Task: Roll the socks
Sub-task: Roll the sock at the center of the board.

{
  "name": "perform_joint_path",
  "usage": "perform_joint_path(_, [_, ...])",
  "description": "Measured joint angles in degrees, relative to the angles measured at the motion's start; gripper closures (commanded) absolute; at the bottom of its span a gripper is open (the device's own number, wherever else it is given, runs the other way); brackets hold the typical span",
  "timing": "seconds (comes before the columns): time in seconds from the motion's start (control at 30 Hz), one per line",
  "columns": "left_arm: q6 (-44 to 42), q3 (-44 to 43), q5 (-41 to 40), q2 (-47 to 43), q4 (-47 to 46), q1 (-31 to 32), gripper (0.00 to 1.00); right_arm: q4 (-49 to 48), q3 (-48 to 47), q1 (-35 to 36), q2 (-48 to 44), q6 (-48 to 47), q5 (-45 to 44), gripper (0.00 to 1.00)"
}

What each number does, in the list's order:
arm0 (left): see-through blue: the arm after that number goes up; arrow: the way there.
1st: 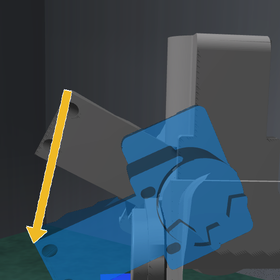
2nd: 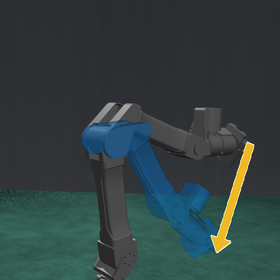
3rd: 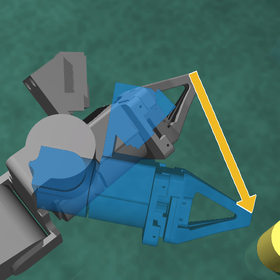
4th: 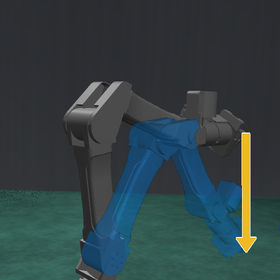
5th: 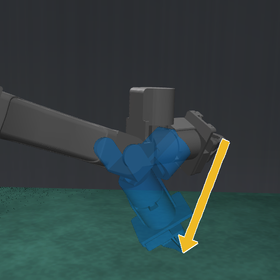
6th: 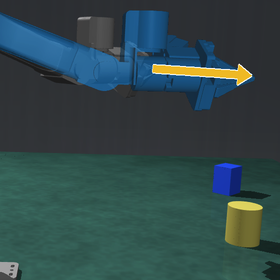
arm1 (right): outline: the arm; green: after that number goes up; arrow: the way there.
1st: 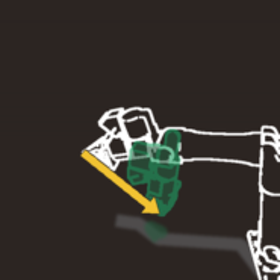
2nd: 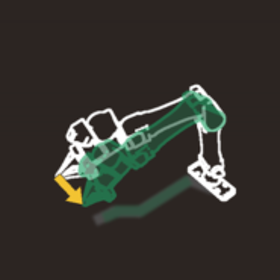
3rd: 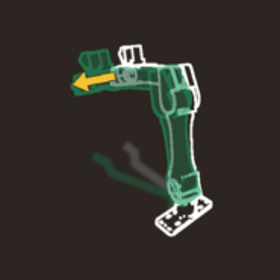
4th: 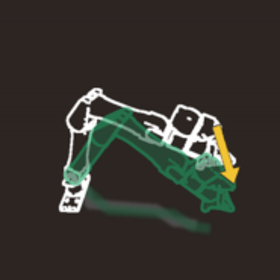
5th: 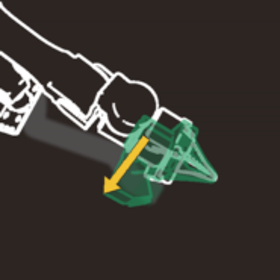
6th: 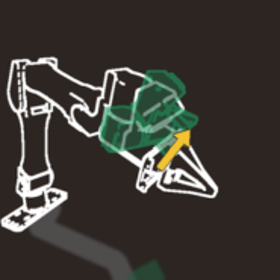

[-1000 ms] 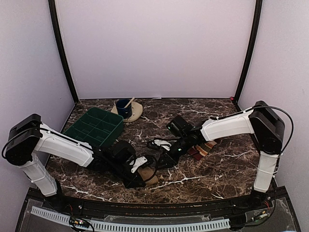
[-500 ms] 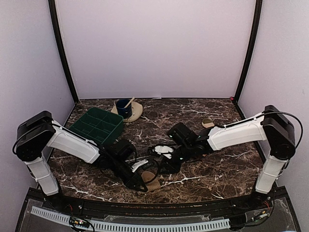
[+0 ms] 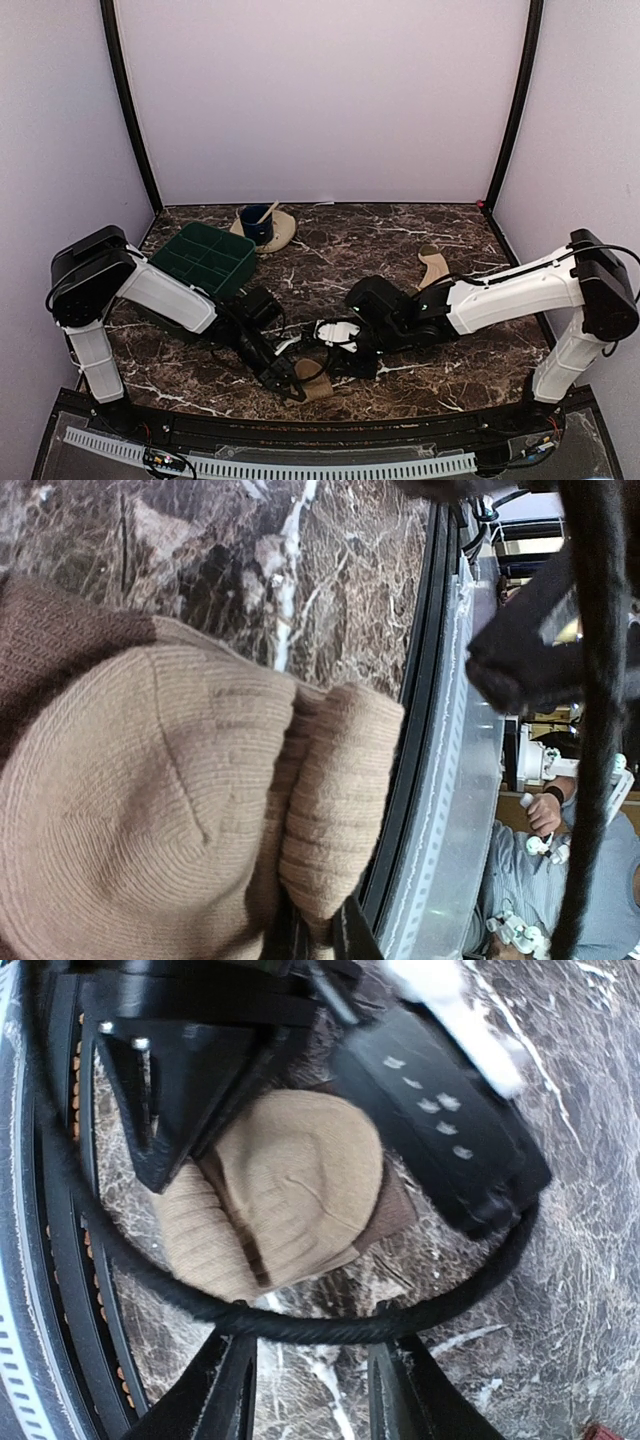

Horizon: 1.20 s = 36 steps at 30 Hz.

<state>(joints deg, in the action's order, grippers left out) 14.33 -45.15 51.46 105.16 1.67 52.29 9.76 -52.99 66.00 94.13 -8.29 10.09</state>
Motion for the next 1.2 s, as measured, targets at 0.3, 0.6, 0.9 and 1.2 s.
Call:
perform_joint_path(0.3, [-1.27,-1.51,3.13,2.08,1.92,-1.09,1.0,0.98,-0.2,4.42,0.15,-1.16,-1.31,0.61])
perform_joint_path(0.6, [-2.54,-2.47,4.5,3.06,3.69,-1.53,1.0,2.54,-1.81,7.26,2.56,-2.51,-2.1,0.59])
perform_joint_path(0.9, [-4.07,-3.58,5.57,4.04,5.64,-1.84,1.0,3.72,-3.04,8.13,4.5,-4.2,-3.02,0.6])
perform_joint_path(1.2, [-4.98,-4.04,6.64,4.72,6.73,-2.05,1.0,4.17,-4.26,8.76,7.17,-6.23,-4.22,0.6])
